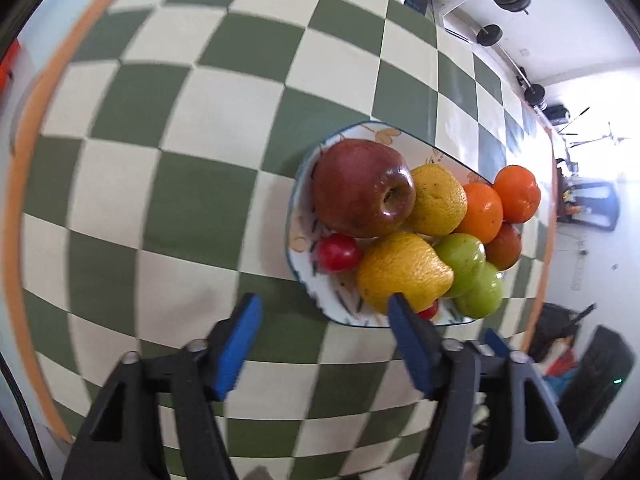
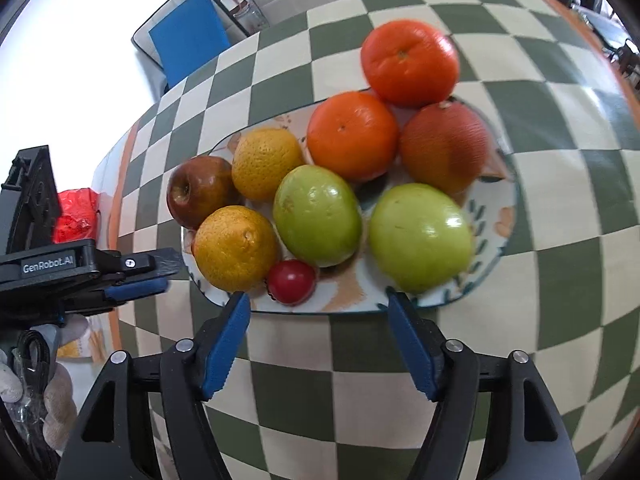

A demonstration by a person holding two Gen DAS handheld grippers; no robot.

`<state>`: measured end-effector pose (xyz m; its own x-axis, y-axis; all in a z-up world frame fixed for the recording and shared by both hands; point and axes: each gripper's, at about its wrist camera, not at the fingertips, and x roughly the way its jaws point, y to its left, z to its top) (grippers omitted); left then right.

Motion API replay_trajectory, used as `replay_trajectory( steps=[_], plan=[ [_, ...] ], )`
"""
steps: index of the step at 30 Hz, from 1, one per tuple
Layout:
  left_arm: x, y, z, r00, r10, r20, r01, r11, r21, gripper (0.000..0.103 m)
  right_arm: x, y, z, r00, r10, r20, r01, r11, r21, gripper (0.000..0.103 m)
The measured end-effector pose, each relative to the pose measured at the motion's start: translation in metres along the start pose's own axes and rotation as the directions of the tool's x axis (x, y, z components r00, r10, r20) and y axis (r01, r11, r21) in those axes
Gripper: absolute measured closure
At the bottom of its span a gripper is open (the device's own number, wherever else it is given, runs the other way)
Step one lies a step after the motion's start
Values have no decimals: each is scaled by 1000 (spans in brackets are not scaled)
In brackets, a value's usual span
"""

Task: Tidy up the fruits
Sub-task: 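Place the cherry tomato on the plate with the right tool while the left places its tomato, then lift both open tools back from the plate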

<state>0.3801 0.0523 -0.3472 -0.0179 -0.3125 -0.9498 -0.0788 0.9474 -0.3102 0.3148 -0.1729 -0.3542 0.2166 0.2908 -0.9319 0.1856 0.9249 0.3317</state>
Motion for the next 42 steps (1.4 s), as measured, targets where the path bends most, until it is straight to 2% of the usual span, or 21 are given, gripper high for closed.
replay_trajectory(
  steps=[1, 2, 4, 8, 12, 15, 22, 24, 28, 32, 36, 42],
  plan=[
    [-7, -3, -6, 999, 44, 30, -45, 999, 31, 17, -7, -1, -2, 1000, -29, 8, 29, 1000, -3, 14],
    [-12, -6, -11, 996, 72, 51, -75, 996, 50, 11, -15, -1, -4, 998, -65, 26, 66, 998, -12, 11],
    [-25, -13, -25, 987, 125, 105, -135, 987, 91, 6, -33, -1, -10, 989, -132, 63, 134, 991, -24, 9],
    [-44, -23, -50, 959, 202, 198, -230, 964, 133, 4, -73, -3, -24, 965, -224, 138, 230, 973, -32, 2],
    [-63, -30, -71, 946, 208, 249, -246, 960, 131, 4, -104, -2, -33, 946, -262, 191, 274, 961, -38, 2],
    [-82, -39, -88, 934, 206, 293, -252, 959, 129, 4, -123, -1, -40, 942, -260, 213, 276, 960, -45, 2],
    [-136, -66, -140, 886, 208, 415, -281, 952, 124, 4, -173, 5, -69, 943, -212, 255, 237, 969, -73, 2],
    [-151, -70, -155, 875, 201, 440, -281, 951, 125, 4, -196, 10, -82, 936, -209, 284, 243, 966, -88, 2],
    [-177, -79, -184, 864, 187, 468, -279, 951, 136, 4, -242, 17, -105, 925, -188, 331, 232, 968, -99, 2],
    [-205, -89, -209, 851, 165, 499, -271, 951, 147, 4, -292, 28, -129, 905, -165, 393, 229, 966, -120, 2],
    [-233, -101, -234, 825, 156, 544, -283, 946, 158, 4, -334, 40, -150, 884, -148, 443, 232, 962, -141, 2],
    [-262, -109, -261, 805, 144, 575, -276, 950, 149, 4, -382, 48, -175, 874, -110, 474, 203, 968, -150, 2]
  ],
)
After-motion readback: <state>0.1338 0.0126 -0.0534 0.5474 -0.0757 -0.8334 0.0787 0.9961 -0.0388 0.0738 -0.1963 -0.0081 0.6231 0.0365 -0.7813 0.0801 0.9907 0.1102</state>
